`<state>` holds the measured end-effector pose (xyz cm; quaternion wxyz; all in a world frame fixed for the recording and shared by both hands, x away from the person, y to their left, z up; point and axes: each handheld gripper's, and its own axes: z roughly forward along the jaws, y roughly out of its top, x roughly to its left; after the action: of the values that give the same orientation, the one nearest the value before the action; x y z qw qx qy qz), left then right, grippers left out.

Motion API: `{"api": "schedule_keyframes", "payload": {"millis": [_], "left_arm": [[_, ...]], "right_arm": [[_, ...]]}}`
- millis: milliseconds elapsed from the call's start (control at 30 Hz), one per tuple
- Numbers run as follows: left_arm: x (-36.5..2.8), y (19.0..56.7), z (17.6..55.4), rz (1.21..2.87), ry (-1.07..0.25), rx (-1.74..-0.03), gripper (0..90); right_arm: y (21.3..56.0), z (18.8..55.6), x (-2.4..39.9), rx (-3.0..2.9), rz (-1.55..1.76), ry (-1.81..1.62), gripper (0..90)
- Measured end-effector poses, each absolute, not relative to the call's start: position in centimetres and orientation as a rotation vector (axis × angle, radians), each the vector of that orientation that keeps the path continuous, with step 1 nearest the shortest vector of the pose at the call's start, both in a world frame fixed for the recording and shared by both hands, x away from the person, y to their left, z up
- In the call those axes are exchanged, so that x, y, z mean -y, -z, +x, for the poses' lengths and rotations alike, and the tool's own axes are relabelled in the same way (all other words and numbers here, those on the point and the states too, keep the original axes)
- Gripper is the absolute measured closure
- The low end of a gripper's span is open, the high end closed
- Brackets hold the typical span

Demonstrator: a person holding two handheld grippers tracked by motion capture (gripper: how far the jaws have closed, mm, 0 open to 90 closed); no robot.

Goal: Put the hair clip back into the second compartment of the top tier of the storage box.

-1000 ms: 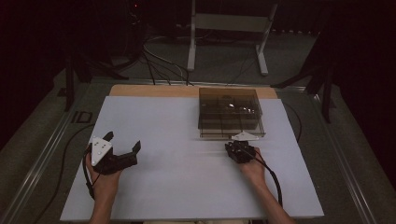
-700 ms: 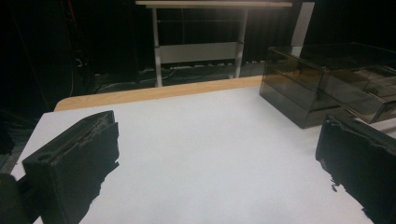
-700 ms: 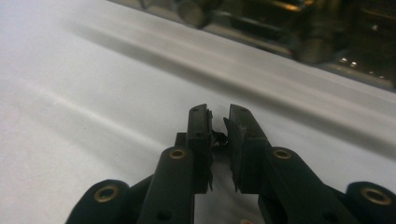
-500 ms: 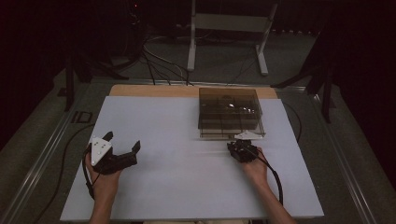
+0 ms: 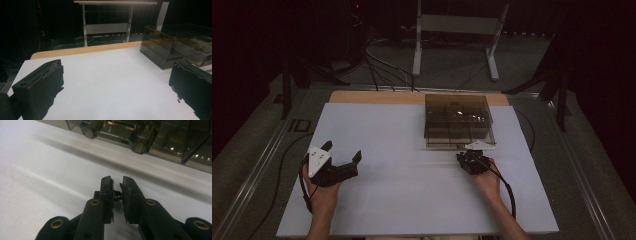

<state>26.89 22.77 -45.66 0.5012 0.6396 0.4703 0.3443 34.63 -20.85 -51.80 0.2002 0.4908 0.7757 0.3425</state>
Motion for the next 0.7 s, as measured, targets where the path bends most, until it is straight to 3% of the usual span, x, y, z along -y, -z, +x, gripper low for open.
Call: {"api": "schedule_keyframes", "payload": {"millis": [700], "left_arm": [[-22.97,45.61,26.82,1.544,-0.839,-1.140,0.3]], "right_arm": [[51.20,34.10,21.25,-2.177,1.377,-0.983,79.9]]}}
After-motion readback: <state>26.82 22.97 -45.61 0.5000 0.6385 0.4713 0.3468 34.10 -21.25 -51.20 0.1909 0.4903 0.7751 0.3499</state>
